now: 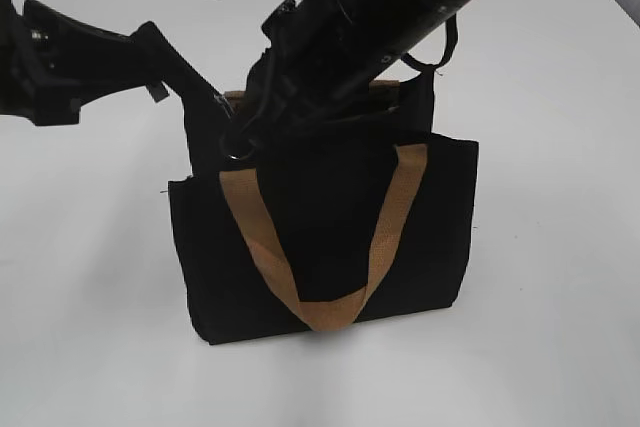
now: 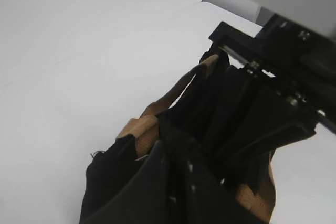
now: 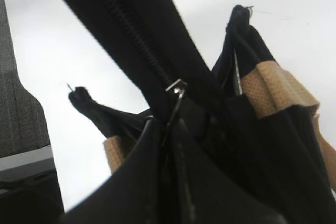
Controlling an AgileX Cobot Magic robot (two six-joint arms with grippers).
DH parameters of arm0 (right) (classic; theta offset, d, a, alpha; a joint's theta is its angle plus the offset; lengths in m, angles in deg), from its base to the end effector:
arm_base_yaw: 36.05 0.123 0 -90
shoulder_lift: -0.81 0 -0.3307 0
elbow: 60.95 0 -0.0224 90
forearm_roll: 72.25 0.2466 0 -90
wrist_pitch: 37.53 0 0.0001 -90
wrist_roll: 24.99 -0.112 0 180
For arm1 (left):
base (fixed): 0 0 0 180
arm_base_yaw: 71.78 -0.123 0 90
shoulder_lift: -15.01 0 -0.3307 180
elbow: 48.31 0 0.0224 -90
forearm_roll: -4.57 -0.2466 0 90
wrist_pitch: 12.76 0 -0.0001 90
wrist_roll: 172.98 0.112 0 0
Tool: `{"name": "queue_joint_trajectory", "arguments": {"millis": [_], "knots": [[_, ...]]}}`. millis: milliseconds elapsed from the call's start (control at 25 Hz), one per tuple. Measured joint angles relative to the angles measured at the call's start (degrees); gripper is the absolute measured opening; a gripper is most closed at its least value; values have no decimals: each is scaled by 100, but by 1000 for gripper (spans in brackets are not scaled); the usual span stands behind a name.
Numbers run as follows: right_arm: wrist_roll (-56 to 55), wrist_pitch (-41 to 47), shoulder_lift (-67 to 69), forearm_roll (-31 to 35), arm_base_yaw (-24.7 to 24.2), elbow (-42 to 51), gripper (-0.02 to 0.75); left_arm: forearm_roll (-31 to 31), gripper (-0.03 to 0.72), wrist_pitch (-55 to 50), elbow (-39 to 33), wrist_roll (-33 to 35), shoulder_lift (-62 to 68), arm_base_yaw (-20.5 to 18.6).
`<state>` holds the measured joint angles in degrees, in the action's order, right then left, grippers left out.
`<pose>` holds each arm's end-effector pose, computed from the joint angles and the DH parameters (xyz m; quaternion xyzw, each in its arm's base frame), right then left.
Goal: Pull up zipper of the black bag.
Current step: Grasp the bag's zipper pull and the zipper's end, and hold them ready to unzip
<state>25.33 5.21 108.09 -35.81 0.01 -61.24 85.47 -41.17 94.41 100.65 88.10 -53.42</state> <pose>0.2978 0.2728 0.3056 -0.5063 0.7823 0.2320 0.2790 0.2037 -0.1231 0.3324 0.3525 0.7511 -0.2243 0.5112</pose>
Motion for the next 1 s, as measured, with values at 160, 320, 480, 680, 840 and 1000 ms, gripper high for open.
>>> {"name": "queue_joint_trajectory", "arguments": {"millis": [160, 320, 480, 680, 840, 1000], "knots": [[0, 18, -165, -319, 0, 0, 13, 0, 7, 99, 0, 0, 0, 0], [-119, 39, -298, -646, 0, 0, 11, -35, 7, 183, 0, 0, 0, 0], [-275, 87, -388, -887, 0, 0, 4, -48, 7, 354, 0, 0, 0, 0], [-764, 191, -437, -1580, 2, -4, 2, -59, 7, 458, 0, -6, 0, 15], [-1204, 240, -437, -2102, 22, -11, 2, -81, 7, 510, 0, -115, 5, 25], [-1725, 483, -450, -2701, 26, -11, 0, -97, 7, 586, 0, -172, 9, 25]]}}
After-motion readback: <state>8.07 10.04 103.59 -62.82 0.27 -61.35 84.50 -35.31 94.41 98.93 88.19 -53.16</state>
